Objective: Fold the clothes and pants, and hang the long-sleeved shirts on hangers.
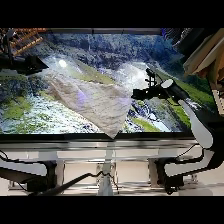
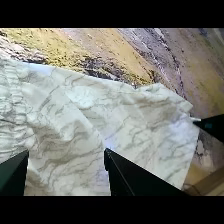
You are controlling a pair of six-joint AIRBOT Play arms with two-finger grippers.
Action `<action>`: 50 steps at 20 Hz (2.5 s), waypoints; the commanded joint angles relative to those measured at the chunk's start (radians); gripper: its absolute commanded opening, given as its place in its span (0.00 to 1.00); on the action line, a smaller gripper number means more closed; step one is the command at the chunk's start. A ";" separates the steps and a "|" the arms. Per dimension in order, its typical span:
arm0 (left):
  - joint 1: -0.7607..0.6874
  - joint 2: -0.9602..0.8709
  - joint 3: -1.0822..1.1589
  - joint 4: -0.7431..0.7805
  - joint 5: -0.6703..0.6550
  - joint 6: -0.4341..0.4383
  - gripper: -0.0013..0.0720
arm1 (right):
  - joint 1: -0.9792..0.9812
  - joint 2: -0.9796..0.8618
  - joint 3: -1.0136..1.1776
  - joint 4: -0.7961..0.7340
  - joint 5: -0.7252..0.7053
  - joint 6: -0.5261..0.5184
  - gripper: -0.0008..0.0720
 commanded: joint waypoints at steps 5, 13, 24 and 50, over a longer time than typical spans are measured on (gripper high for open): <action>-0.011 0.000 -0.001 0.000 -0.011 0.000 0.70 | 0.002 -0.014 0.098 -0.098 -0.216 0.073 0.25; -0.021 0.000 -0.016 0.004 -0.047 -0.004 0.70 | -0.072 -0.013 -0.086 0.117 0.212 -0.006 0.71; -0.189 -0.022 -0.023 0.132 -0.021 0.067 0.14 | 0.095 -0.153 0.117 0.139 0.158 -0.077 0.03; -0.220 0.229 -0.188 0.134 -0.056 -0.016 0.03 | 0.535 -0.306 0.781 -0.149 -0.008 0.281 0.02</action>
